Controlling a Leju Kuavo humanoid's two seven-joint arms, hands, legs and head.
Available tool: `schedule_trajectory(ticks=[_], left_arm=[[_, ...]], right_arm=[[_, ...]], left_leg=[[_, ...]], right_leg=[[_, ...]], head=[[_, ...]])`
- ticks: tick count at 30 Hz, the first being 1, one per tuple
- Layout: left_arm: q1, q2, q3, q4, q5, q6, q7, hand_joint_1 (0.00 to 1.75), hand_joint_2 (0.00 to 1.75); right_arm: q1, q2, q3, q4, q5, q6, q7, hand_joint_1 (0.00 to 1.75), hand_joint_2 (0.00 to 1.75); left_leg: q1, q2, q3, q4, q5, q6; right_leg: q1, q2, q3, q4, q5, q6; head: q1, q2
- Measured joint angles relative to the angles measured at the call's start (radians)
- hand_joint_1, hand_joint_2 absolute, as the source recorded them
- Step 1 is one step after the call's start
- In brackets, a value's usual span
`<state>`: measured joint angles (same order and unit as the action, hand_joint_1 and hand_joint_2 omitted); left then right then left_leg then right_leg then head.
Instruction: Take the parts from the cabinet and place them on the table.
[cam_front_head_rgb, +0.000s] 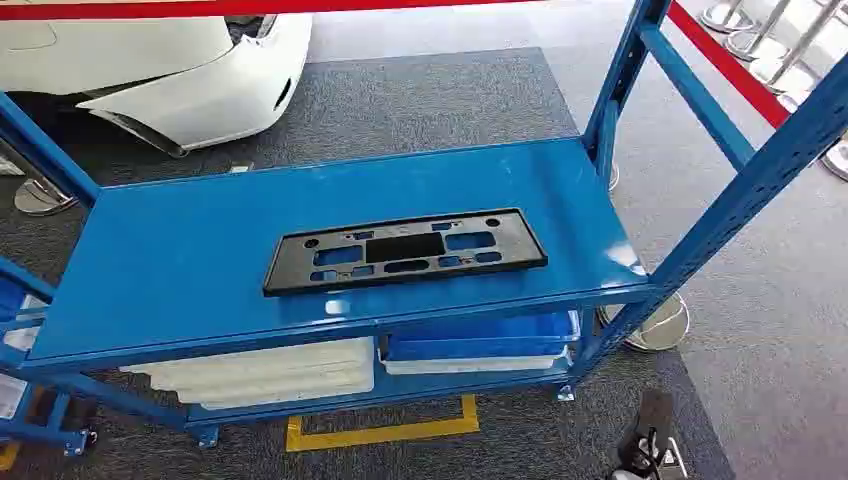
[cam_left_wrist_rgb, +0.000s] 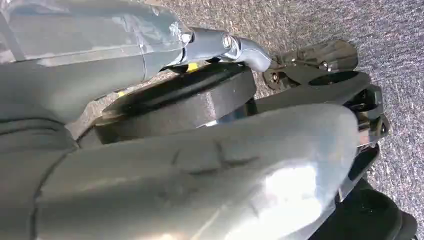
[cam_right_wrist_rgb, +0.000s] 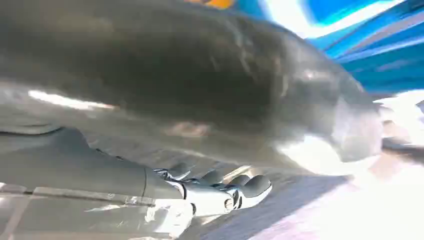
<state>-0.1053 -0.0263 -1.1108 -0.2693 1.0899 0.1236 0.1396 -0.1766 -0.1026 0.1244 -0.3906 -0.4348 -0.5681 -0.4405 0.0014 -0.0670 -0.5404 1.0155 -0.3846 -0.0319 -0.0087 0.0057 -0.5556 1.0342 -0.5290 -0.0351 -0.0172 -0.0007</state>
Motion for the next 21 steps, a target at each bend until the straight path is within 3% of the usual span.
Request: schedule_trajectory(ticks=[4, 7, 21], left_arm=[[0.000, 0.000, -0.021, 0.003, 0.004, 0.001, -0.008, 0.00, 0.00], [-0.001, 0.000, -0.028, 0.005, 0.010, 0.000, -0.015, 0.00, 0.00], [-0.006, 0.000, -0.064, 0.010, 0.020, 0.001, -0.020, 0.00, 0.00]], right_arm=[[-0.002, -0.006, -0.001, -0.079, -0.052, 0.056, -0.072, 0.00, 1.75], [-0.002, -0.007, 0.007, -0.155, -0.085, 0.109, -0.087, 0.00, 1.75], [-0.009, -0.004, 0.174, -0.398, -0.349, 0.427, 0.071, 0.00, 1.75]], left_leg=[[0.000, 0.000, 0.000, 0.000, 0.000, 0.000], [0.000, 0.000, 0.000, 0.000, 0.000, 0.000], [0.000, 0.000, 0.000, 0.000, 0.000, 0.000]], right_leg=[[0.000, 0.000, 0.000, 0.000, 0.000, 0.000], [0.000, 0.000, 0.000, 0.000, 0.000, 0.000], [0.000, 0.000, 0.000, 0.000, 0.000, 0.000]], head=[[0.002, 0.000], [0.001, 0.000], [0.003, 0.000]])
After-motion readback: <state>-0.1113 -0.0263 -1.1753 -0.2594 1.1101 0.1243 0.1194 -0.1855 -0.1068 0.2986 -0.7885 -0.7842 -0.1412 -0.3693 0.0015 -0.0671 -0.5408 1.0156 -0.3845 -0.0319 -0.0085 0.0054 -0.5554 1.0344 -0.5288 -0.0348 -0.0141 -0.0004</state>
